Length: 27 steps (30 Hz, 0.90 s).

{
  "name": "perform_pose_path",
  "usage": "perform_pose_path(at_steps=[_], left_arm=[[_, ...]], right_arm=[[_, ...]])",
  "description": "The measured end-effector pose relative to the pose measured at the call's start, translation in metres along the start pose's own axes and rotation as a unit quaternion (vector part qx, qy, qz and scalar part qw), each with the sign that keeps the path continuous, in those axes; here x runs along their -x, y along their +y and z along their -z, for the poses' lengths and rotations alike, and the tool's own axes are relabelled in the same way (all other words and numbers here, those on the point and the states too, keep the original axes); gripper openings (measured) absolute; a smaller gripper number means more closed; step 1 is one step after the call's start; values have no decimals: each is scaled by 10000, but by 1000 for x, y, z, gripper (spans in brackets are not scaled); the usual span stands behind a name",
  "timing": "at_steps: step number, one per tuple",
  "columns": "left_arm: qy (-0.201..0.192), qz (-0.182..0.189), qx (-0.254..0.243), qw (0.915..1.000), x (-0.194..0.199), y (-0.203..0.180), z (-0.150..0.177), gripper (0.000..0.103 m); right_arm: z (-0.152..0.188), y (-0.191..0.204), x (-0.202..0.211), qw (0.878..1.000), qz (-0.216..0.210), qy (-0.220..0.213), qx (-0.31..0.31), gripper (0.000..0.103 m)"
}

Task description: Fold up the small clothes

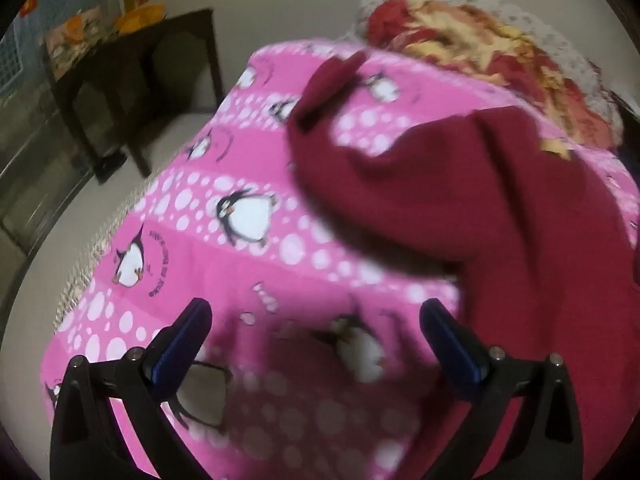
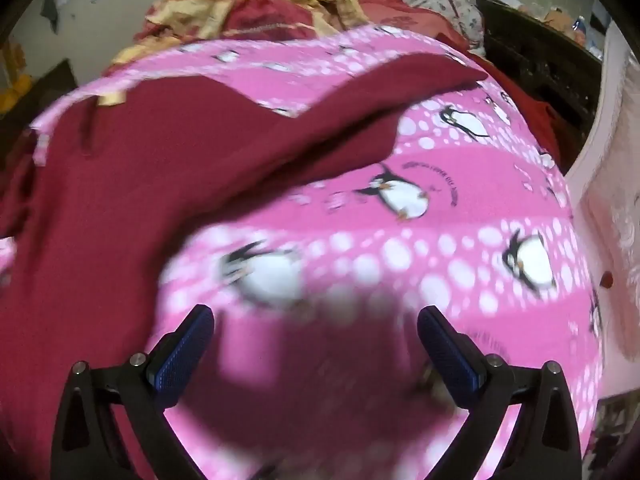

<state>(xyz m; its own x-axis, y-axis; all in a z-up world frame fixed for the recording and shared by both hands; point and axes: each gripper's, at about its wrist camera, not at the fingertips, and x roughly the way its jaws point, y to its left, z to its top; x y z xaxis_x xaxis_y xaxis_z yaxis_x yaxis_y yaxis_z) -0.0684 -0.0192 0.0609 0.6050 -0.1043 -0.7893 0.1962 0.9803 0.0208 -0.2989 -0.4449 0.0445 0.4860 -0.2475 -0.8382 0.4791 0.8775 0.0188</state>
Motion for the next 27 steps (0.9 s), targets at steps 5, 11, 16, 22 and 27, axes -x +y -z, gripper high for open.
perform_pose_path(at_steps=[5,11,16,22,27], left_arm=[[-149,190,-226,9995,29,-25,-6,103],[-192,468,-354,9981,57,-52,-15,103],[-275,526,-455,9972,70,-63,-20,103],[-337,511,-536,9967,76,-71,-29,103],[-403,470,-558,9965,73,-72,-31,103]], right_arm=[[13,48,64,9976,-634,89,276,103],[3,103,125,9883,-1446,-16,476,103],[-24,142,145,9802,-1879,-248,569,103],[-61,173,136,9843,-1564,-645,508,103],[-85,177,111,9903,-1068,-686,569,103]])
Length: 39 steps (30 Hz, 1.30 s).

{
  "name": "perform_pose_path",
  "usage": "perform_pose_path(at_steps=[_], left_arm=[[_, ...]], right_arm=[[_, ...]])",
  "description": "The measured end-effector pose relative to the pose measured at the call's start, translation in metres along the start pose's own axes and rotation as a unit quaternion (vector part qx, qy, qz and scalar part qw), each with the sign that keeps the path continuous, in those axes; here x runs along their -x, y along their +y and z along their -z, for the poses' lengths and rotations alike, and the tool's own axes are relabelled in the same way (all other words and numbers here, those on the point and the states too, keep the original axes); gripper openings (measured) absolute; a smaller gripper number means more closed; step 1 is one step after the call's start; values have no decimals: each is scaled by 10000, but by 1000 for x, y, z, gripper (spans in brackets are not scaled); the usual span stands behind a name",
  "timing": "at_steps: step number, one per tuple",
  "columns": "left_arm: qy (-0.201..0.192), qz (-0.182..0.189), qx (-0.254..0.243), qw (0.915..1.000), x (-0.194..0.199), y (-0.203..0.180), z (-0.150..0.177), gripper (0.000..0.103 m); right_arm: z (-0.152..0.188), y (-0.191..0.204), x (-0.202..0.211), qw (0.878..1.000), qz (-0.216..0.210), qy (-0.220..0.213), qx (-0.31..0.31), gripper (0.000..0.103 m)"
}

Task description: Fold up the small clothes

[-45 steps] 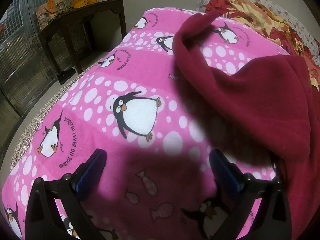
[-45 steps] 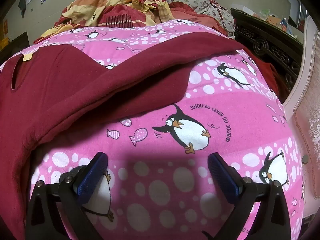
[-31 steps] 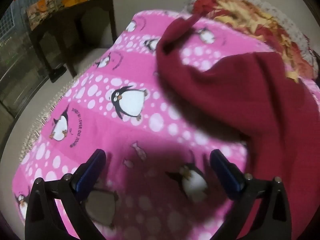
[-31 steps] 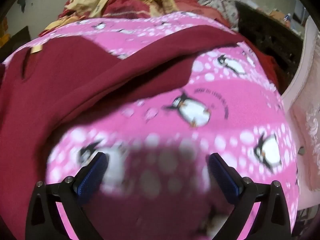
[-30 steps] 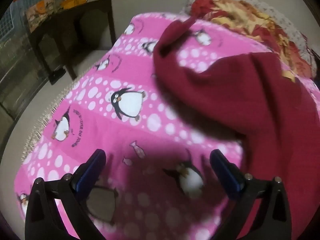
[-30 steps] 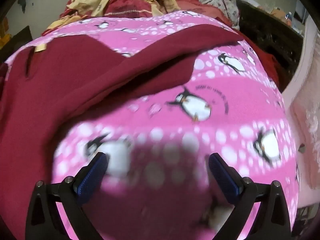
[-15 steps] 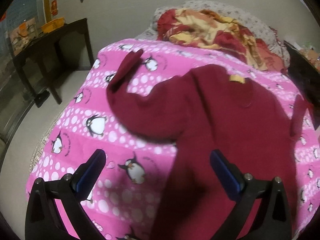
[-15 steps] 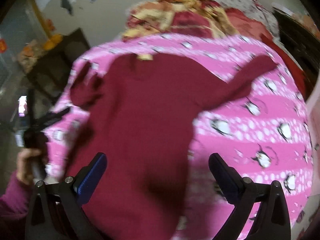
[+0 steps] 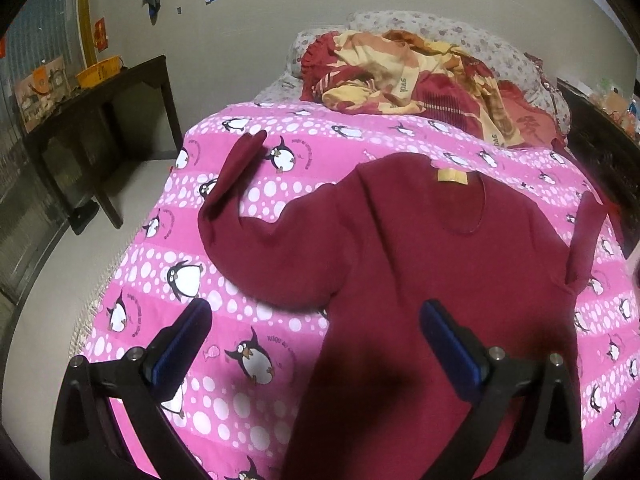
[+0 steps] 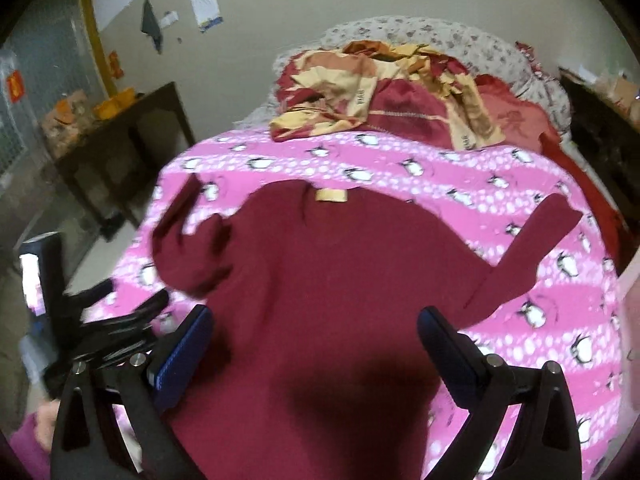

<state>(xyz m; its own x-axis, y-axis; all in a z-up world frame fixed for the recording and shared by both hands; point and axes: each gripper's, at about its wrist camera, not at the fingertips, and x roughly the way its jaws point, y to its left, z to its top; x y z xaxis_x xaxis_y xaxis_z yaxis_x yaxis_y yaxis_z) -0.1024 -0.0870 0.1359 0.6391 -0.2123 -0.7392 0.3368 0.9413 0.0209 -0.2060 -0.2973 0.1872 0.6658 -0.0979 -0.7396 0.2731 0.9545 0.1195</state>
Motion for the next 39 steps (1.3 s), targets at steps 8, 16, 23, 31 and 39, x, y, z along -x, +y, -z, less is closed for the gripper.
perform_pose_path(at_steps=[8,16,23,31,39], left_arm=[[74,104,-63,9999,-10,-6,2,103],[80,72,34,9999,-15,-8,4,103],[109,62,37,9999,-18,-9,3,103],[152,53,47,9999,-26,-11,4,103],[191,36,36,9998,-28,-12,6,103]], right_arm=[[3,-14,-30,9990,434,-2,-62,103],[12,-15,-43,9981,618,5,-3,103],[17,-18,-50,9985,504,-56,-198,103],[21,-20,-59,9982,334,-68,-487,103],[23,-13,-70,9980,575,113,-250,103]])
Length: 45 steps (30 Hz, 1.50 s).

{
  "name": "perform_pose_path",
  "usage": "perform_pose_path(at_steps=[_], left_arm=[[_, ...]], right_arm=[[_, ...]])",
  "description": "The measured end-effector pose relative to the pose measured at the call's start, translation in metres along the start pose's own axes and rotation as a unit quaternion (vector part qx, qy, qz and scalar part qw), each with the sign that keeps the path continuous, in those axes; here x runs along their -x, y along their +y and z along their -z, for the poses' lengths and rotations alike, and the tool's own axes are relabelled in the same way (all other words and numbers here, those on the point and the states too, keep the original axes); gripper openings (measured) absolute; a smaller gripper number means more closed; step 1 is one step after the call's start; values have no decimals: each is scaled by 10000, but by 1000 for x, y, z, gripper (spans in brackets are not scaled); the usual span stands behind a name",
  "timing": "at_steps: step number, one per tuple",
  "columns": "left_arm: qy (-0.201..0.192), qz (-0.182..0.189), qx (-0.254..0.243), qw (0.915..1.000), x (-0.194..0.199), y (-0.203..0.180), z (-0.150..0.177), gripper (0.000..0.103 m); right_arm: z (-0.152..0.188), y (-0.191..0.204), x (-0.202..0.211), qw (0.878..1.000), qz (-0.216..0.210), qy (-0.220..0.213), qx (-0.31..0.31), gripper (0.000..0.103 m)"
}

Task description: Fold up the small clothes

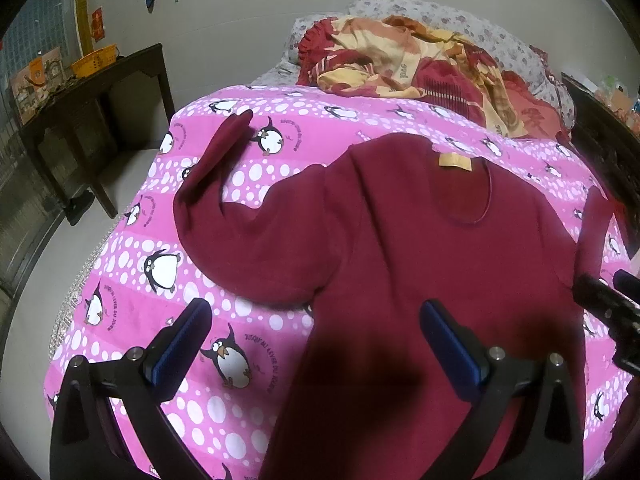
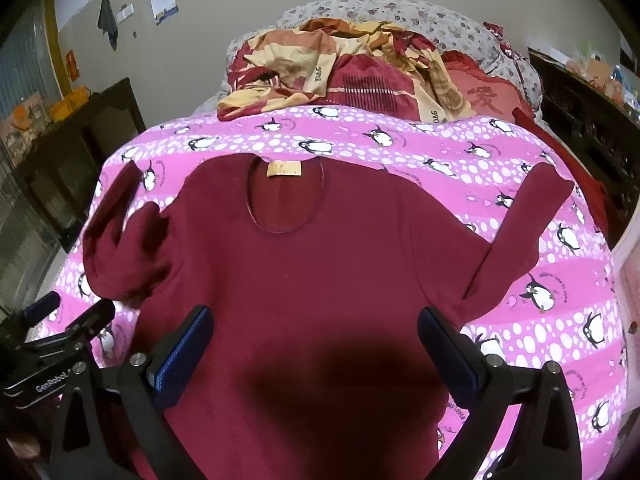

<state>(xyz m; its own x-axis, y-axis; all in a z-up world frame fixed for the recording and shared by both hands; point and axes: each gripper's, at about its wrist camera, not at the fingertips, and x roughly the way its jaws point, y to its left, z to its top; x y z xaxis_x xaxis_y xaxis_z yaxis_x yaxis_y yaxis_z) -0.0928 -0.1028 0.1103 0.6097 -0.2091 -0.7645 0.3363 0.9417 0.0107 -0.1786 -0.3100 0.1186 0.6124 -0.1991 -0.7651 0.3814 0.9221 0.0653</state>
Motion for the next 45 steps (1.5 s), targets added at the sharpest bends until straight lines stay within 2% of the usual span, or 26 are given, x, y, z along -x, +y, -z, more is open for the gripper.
perform_pose_path(at_steps=[45], left_arm=[[184,-52,82,9998,-13,7,3,103]], right_arm=[[3,6,-23,9991,90,400,107,103]])
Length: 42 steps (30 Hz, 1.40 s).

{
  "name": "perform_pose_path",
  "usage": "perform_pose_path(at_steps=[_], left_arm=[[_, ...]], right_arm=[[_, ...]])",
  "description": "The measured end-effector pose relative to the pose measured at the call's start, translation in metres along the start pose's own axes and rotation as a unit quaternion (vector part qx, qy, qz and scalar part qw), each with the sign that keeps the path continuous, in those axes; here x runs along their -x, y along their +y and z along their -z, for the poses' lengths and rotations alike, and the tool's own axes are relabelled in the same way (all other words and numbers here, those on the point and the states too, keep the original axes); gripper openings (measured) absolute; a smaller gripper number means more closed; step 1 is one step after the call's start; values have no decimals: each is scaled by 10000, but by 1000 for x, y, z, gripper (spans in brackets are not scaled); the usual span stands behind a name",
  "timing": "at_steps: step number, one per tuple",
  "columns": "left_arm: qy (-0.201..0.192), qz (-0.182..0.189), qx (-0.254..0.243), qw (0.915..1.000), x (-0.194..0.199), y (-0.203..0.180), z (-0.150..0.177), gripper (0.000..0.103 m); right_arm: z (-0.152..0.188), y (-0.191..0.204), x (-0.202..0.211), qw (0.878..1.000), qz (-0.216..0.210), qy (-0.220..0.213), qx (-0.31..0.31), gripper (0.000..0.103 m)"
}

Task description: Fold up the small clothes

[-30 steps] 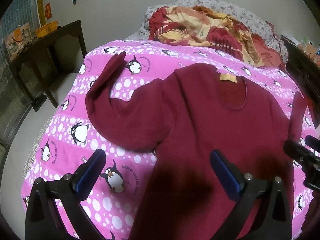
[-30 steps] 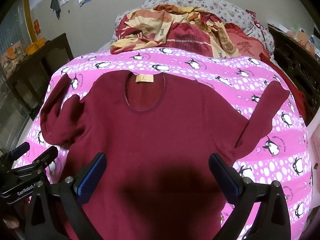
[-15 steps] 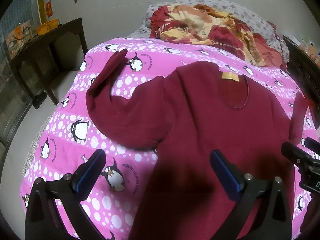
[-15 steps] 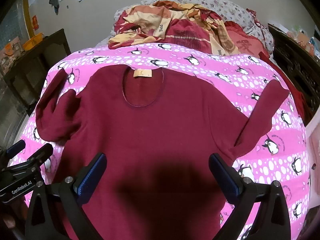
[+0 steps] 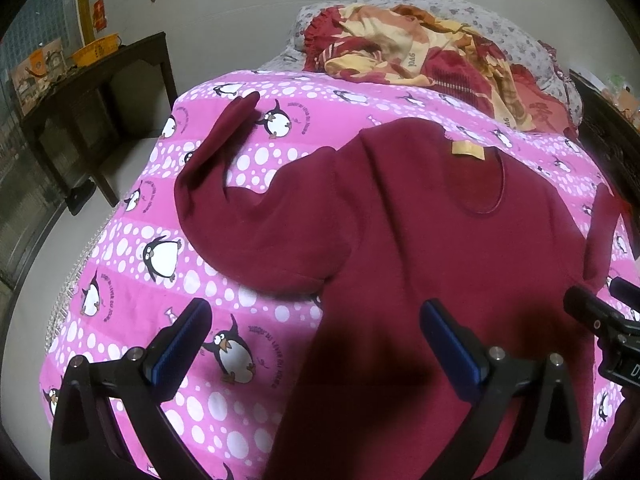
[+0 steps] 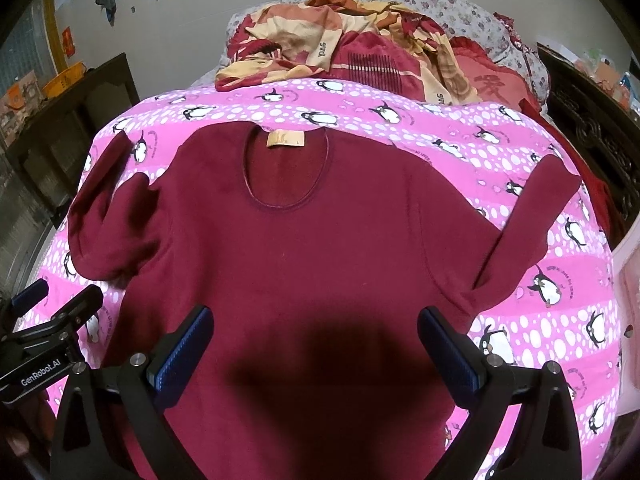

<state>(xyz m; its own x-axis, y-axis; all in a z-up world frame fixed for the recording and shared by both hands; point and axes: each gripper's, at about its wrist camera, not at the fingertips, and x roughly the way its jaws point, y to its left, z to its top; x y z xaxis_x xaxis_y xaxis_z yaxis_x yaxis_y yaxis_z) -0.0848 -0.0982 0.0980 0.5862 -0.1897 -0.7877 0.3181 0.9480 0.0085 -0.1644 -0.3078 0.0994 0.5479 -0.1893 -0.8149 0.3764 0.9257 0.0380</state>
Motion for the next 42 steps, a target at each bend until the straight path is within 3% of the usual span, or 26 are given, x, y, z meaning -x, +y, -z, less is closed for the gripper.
perform_pose_path(at_steps=[42], left_arm=[[76,-13,117,9999,-10,19,-7,103]], right_arm=[[-2,16,-21,9994,19,258,249,103]])
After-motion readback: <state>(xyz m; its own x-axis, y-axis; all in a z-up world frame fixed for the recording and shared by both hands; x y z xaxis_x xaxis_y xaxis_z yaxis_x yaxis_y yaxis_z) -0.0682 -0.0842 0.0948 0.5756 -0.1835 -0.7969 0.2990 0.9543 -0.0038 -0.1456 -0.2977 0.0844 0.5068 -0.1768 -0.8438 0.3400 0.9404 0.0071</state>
